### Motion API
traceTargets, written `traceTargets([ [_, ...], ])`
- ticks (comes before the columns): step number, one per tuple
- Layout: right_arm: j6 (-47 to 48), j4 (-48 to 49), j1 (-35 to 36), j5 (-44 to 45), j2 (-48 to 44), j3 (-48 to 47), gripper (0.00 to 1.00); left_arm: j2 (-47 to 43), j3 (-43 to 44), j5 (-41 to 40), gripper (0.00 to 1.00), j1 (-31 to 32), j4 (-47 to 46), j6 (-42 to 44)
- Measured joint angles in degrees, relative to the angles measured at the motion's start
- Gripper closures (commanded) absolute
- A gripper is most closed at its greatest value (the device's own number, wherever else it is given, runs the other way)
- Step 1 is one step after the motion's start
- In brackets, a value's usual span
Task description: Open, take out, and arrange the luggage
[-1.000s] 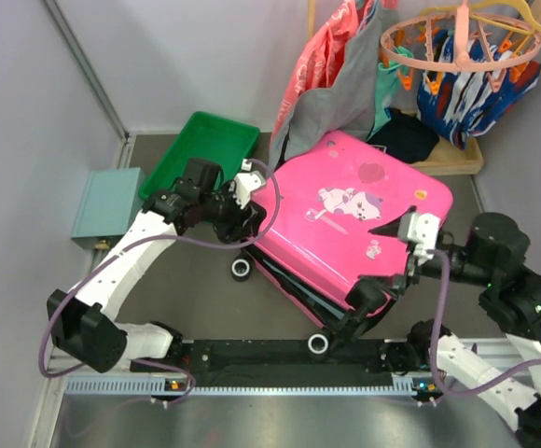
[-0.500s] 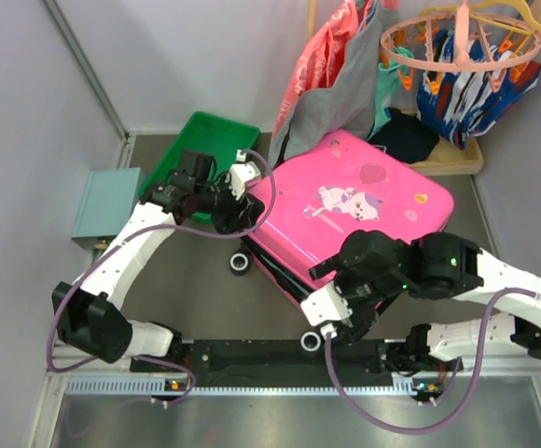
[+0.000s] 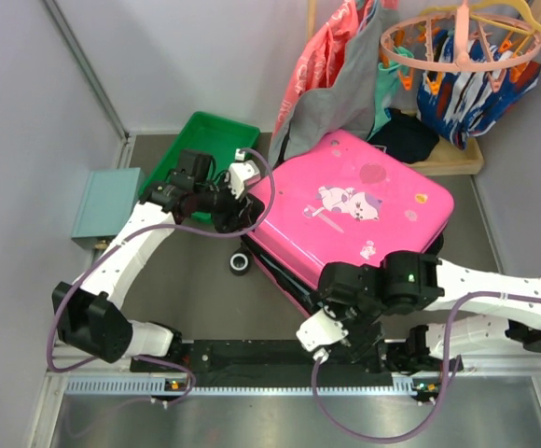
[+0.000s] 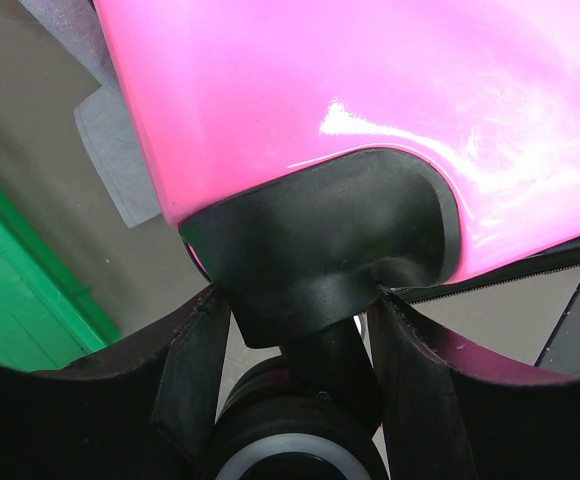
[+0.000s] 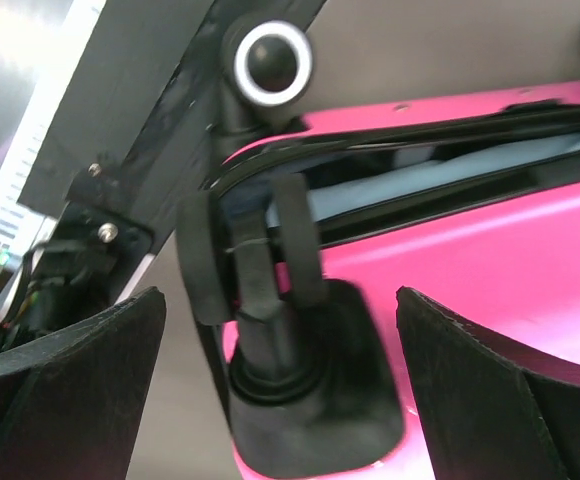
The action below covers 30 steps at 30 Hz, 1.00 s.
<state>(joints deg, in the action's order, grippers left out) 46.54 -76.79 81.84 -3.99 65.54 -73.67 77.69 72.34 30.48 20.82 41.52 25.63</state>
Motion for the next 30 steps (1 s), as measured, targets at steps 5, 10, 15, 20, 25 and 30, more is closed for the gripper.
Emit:
traceTargets([
  [5,0.0,-0.3,0.1,0.3,1.9,2.4,0.13,0.1,0.0,0.2,1.0,-0.1,0.0,-0.1],
  [10,1.0,0.1,0.2,0.5,2.7,5.6,0.52,0.1,0.0,0.4,1.0,-0.2,-0.2,-0.4],
  [15,1.8,0.7,0.2,1.4,3.4,5.6,1.0,0.2,0.0,0.7,1.0,-0.2,-0.6,-0.4],
  [20,1.2,-1.2,0.2,1.4,3.7,2.1,1.0,0.2,0.0,1.0,0.55,-0.4,-1.2,-0.2],
  [25,0.8,-3.0,0.1,1.3,3.8,-3.1,1.0,0.0,0.0,1.4,0.17,-0.9,-2.8,0.7],
  [30,2.1,-1.8,-1.4,0.3,3.4,-10.0,1.0,-2.9,0.1,0.5,0.02,-2.1,-5.1,3.4],
])
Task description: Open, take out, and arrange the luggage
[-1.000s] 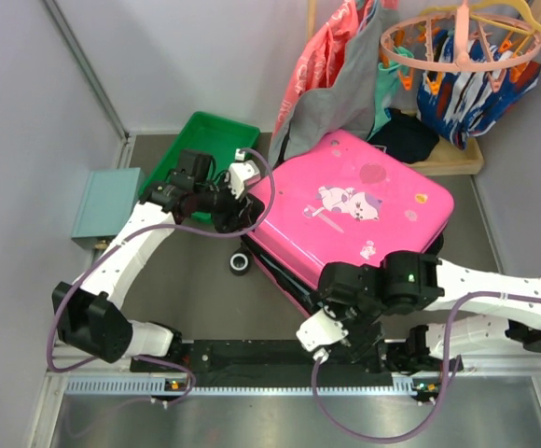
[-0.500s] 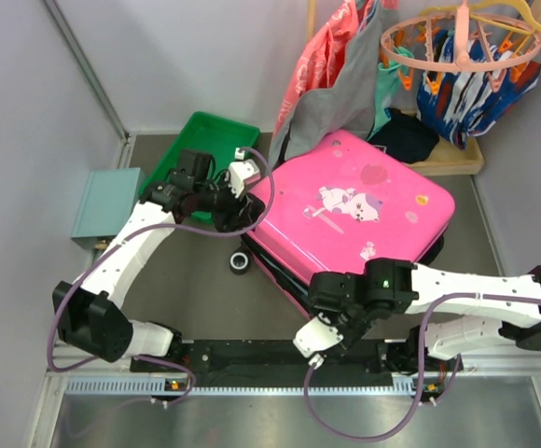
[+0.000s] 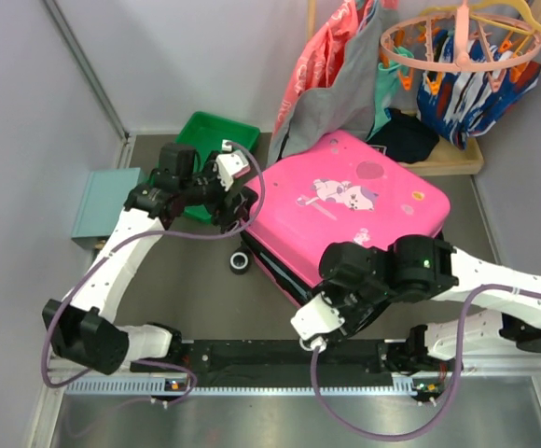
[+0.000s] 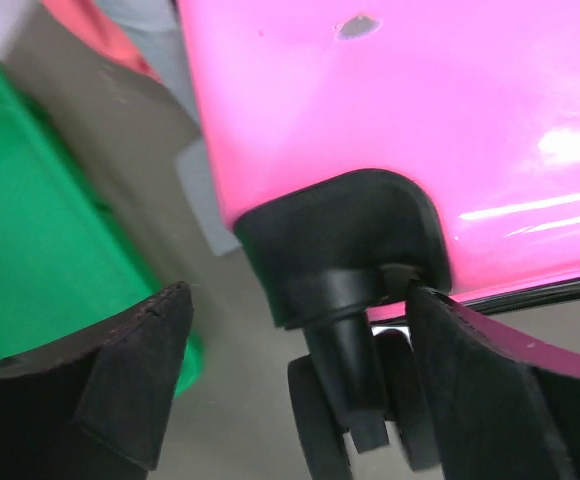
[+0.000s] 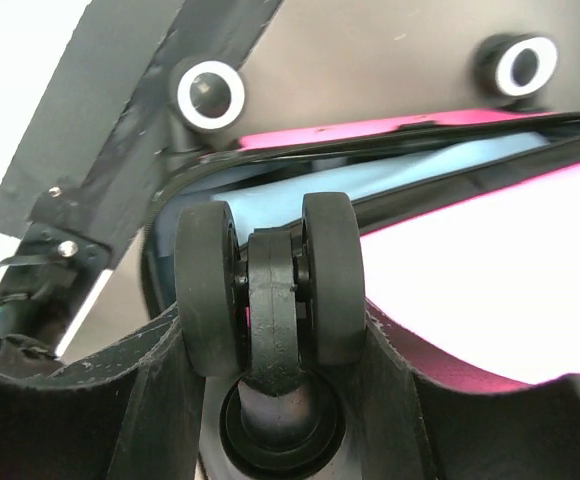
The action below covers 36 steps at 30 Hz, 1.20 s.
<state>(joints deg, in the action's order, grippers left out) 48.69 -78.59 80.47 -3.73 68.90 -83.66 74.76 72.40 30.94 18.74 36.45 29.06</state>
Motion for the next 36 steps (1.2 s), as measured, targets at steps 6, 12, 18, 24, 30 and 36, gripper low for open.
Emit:
traceTargets([
  [6,4.5,0.8,-3.5,-1.2,1.2,-7.5,1.0,-4.7,0.7,0.5,0.01,0.2,-0.3,2.8],
  [12,10.0,6.7,-9.8,-3.7,6.3,-17.4,1.0,-6.9,3.8,4.3,0.01,1.3,2.4,4.4],
  [18,13.6,16.0,-15.1,-7.6,9.5,-21.6,1.0,-8.1,7.3,2.6,0.01,1.7,6.0,8.9],
  [24,12.8,26.3,-19.5,-10.7,10.8,-21.3,1.0,-11.3,6.2,-1.8,0.01,1.8,8.2,11.8],
  [30,10.1,33.2,-22.3,-11.2,13.7,-21.5,1.0,-11.9,6.6,-7.9,0.01,1.8,6.0,7.3],
  [36,9.4,40.7,-23.7,-12.0,20.2,-24.6,1.0,-12.6,11.3,-2.8,0.01,1.6,6.5,-0.3],
])
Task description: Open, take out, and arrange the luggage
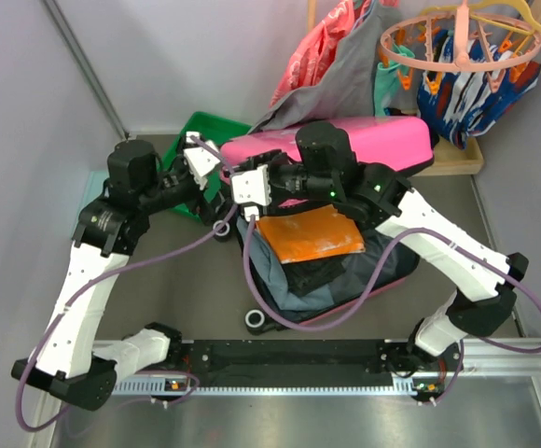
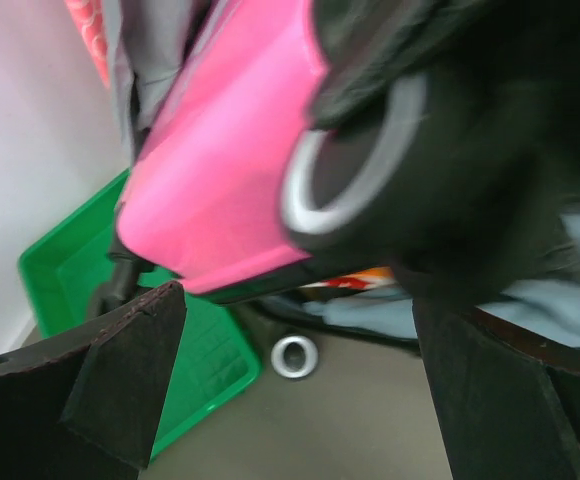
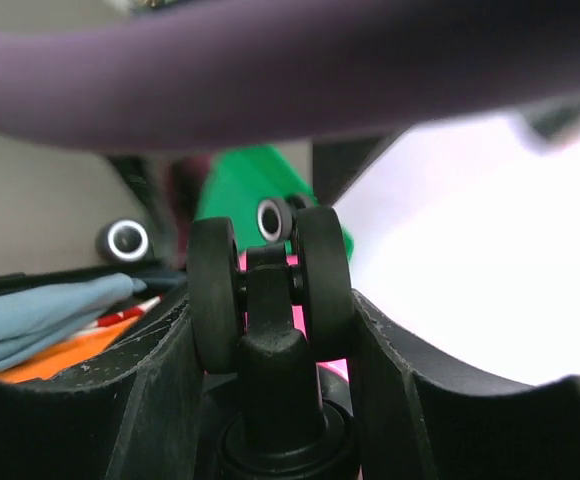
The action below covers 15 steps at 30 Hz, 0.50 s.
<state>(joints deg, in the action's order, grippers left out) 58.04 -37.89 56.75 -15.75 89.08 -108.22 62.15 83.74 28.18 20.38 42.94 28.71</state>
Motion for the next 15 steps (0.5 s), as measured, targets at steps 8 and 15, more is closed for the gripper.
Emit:
traceTargets([
  [8,-2.7,5.1,-0.9,-4.5,0.9,-0.2,1.0,-4.9,1.6,5.7,0.01,-0.6,3.4,1.7],
  [15,-4.8,8.2,-1.5,-5.4,1.8,-0.2,1.0,-4.9,5.9,10.1,0.02,0.1,3.8,13.8],
])
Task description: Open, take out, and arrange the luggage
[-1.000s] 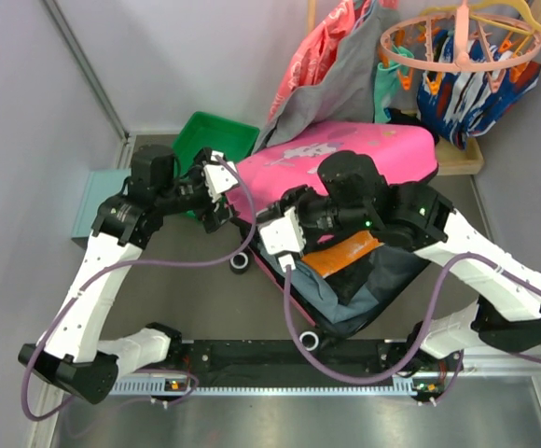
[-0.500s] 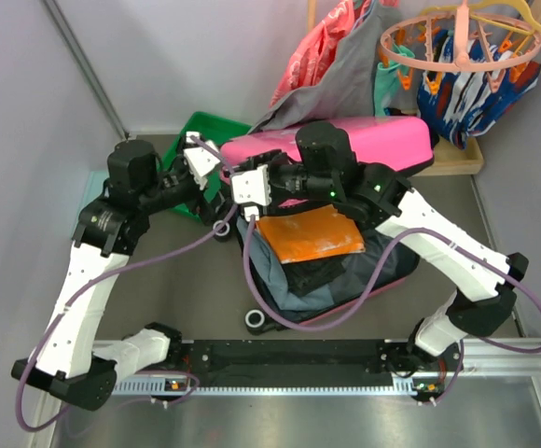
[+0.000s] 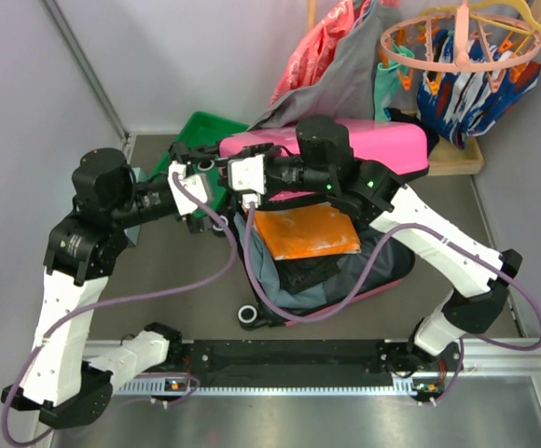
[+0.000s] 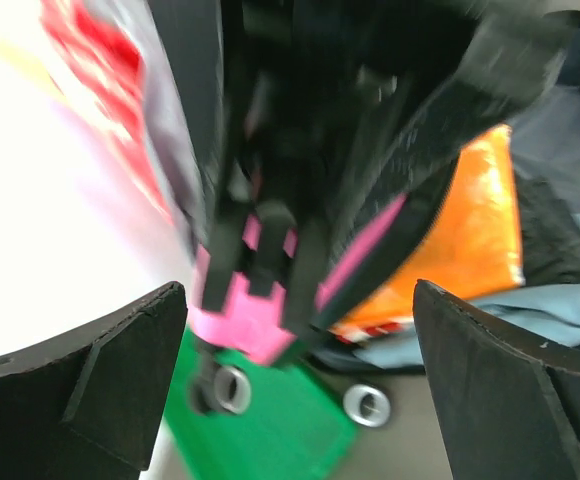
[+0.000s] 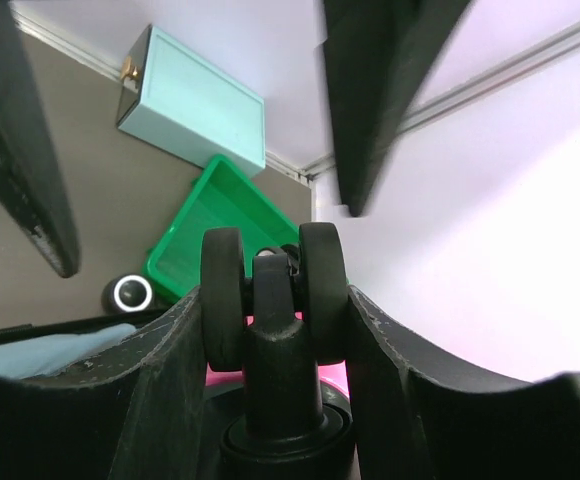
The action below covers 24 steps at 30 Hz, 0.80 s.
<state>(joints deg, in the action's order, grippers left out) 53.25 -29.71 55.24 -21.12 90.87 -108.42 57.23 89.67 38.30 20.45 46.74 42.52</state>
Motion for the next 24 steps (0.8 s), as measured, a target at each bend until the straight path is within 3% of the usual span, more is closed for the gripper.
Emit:
traceTargets([
  [14,-0.4,1.0,0.0,-0.1,0.4,0.0,1.0,4.5,1.9,1.0,0.15,0.0,2.3,16.4],
  [21,-0.4,1.0,0.0,-0.2,0.4,0.0,1.0,6.1,2.1,-0.2,0.42,0.0,1.4,15.2],
  [22,-0.4,1.0,-0.1,-0.3,0.6,0.0,1.0,6.8,2.4,-0.4,0.64,0.0,1.5,15.6],
  [23,-0.4,1.0,-0.1,-0.3,0.6,0.0,1.0,6.8,2.4,-0.4,0.79,0.0,1.5,15.7],
  [24,-0.3,1.0,-0.1,-0.3,0.7,0.0,1.0,6.8,2.4,-0.4,0.86,0.0,1.6,15.7],
])
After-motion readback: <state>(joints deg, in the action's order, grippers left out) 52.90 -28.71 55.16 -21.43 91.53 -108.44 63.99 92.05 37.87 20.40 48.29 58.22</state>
